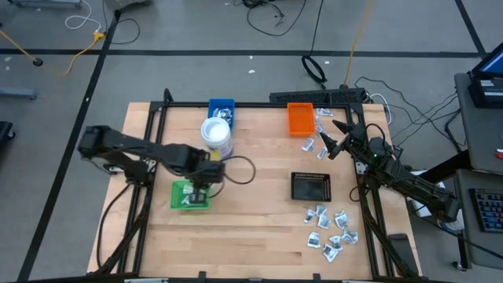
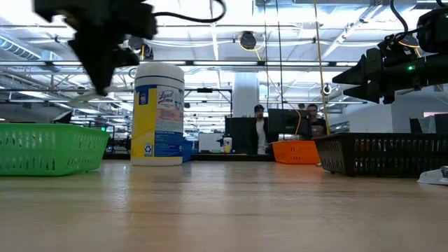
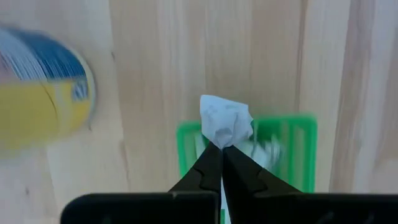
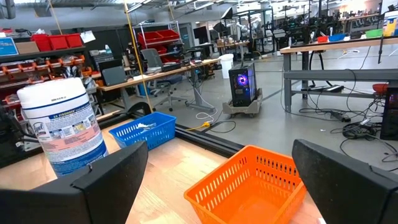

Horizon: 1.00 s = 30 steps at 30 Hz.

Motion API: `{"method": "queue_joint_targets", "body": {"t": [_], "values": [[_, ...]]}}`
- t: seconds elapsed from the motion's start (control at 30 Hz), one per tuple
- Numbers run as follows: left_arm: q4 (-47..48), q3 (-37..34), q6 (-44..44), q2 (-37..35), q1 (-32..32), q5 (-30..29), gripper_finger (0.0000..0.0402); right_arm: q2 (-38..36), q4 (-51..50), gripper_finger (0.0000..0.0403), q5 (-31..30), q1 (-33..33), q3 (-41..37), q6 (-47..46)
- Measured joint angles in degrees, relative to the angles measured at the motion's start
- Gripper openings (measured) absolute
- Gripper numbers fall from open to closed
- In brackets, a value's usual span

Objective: Pick & Place First Aid Supplies
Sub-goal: Put the green bandage pack into the green bin

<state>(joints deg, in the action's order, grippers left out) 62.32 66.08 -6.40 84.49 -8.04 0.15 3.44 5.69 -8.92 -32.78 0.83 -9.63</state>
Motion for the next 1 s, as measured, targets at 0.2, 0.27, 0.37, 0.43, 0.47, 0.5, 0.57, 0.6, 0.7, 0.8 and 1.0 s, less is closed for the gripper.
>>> {"method": "queue_joint_targets", "body": {"t": [0.2,0.27,0.37,0.43,0.47,0.5,0.57,0.6,0.7,0.8,1.0], "values": [[-2.3,-8.7,-0.2,-7.5,-2.6,-0.2,0.0001,0.0,0.0,0.0393,0.0,0.0,0.0,0.0],[-3.9,-11.2,-0.6,-9.2,-3.7,-0.2,0.0001,0.0,0.0,0.0393,0.0,0.0,0.0,0.0],[-6.9,-14.7,-2.8,-11.1,-5.7,0.0,0.0001,0.0,0.0,0.0393,0.0,0.0,0.0,0.0],[-9.1,-16.7,-4.3,-11.6,-7.2,0.3,0.0001,0.0,0.0,0.0393,0.0,0.0,0.0,0.0],[-10.0,-17.5,-5.0,-11.6,-7.8,0.6,0.0001,0.0,0.0,0.0393,0.0,0.0,0.0,0.0],[-10.5,-18.2,-5.9,-11.5,-8.5,0.9,0.0001,0.0,0.0,0.0393,0.0,0.0,0.0,0.0],[-11.6,-19.5,-7.0,-11.5,-9.6,1.0,0.0001,0.0,0.0,0.0393,0.0,0.0,0.0,0.0],[-12.3,-20.0,-7.3,-11.5,-10.0,1.4,0.0002,0.0,0.0,0.0393,0.0,0.0,0.0,0.0],[-14.2,-20.5,-7.4,-11.5,-10.5,2.4,0.0018,0.0,0.0,0.0393,0.0,0.0,0.0,0.0],[-16.1,-20.5,-8.1,-11.7,-10.3,2.4,0.0059,0.0,0.0,0.0393,0.0,0.0,0.0,0.0],[-21.4,-20.9,-9.5,-15.5,-7.2,2.2,0.0203,0.0,0.0,0.0393,0.0,0.0,0.0,0.0]]}}
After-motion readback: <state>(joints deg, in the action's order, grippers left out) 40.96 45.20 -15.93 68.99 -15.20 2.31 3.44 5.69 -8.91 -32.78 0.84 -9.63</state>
